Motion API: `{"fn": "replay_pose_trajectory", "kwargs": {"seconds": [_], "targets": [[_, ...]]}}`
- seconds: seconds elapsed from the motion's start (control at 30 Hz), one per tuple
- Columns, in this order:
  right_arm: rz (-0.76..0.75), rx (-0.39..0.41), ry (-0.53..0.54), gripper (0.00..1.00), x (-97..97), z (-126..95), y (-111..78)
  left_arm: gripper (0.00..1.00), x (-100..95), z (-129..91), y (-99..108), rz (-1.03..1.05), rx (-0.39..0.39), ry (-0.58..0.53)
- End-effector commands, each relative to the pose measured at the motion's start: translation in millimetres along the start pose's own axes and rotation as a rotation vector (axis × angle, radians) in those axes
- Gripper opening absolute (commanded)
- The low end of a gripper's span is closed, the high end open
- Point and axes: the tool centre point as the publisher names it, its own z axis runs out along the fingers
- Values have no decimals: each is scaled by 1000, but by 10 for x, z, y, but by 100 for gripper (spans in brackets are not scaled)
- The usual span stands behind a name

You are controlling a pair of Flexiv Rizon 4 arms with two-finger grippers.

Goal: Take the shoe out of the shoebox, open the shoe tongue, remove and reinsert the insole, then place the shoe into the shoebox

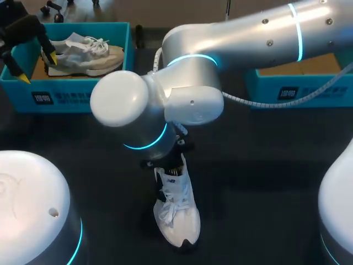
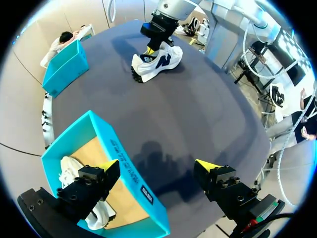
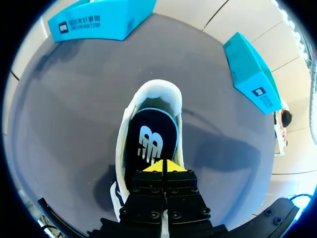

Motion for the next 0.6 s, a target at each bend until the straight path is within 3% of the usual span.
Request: {"fn": "replay_pose_trajectory", "kwargs": {"seconds": [0.03, 0.6], "targets": [[157, -9, -1, 0, 67, 93, -49, 100, 0, -4, 4, 0, -1, 2], [172, 32, 60, 0, 141, 406, -60, 100, 0, -4, 4, 0, -1, 2]]}}
